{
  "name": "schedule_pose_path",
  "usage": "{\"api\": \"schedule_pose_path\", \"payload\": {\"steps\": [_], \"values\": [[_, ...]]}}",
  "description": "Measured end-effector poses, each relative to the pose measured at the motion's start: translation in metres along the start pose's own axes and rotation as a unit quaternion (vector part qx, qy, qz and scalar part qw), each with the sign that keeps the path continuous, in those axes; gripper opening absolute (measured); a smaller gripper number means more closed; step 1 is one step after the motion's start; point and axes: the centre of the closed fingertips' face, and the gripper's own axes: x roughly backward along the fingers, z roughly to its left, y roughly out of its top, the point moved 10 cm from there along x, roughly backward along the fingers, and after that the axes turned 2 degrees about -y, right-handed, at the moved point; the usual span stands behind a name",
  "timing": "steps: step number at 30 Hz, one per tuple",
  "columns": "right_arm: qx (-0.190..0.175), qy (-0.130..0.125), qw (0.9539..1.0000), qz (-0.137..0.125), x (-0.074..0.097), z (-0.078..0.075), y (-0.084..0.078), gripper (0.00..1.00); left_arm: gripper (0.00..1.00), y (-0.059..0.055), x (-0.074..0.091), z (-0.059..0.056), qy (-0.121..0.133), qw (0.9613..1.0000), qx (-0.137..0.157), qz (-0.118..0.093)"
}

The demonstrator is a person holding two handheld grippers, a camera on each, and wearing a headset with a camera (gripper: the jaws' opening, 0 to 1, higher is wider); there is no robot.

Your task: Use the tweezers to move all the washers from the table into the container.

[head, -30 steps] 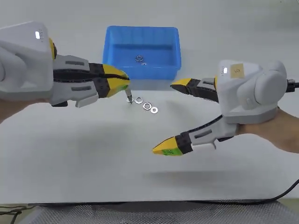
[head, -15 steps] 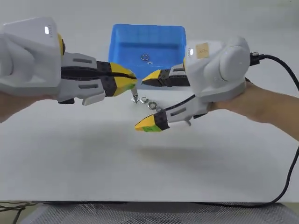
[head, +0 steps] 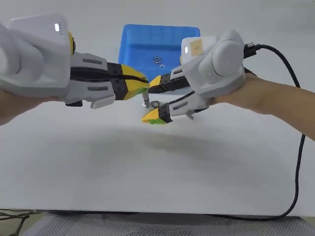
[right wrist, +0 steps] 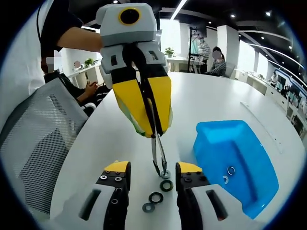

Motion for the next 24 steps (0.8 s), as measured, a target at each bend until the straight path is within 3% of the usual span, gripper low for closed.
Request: {"api": "schedule_pose_path", "payload": {"steps": [4,10,18,24], "values": [[0.013,0.009,0.9998,0.01,-0.002,-0.001,-0.001,0.29,0.05,0.0,0.0,0.001,0.0,1.0,0.002,0.002],[0.006,0.014,0.9999,-0.003,0.0,-0.005,0.003,0.22,0.05,0.001,-0.001,0.001,-0.002,1.0,0.001,0.003],[0.014,0.007,0.9999,0.004,0.002,-0.011,0.003,0.13,0.05,0.003,-0.005,0.002,-0.007,1.0,0.0,0.005],[0.02,0.009,0.9997,0.007,0.002,-0.012,0.003,0.11,0.05,0.004,-0.006,0.001,-0.007,0.9999,-0.002,0.009]]}}
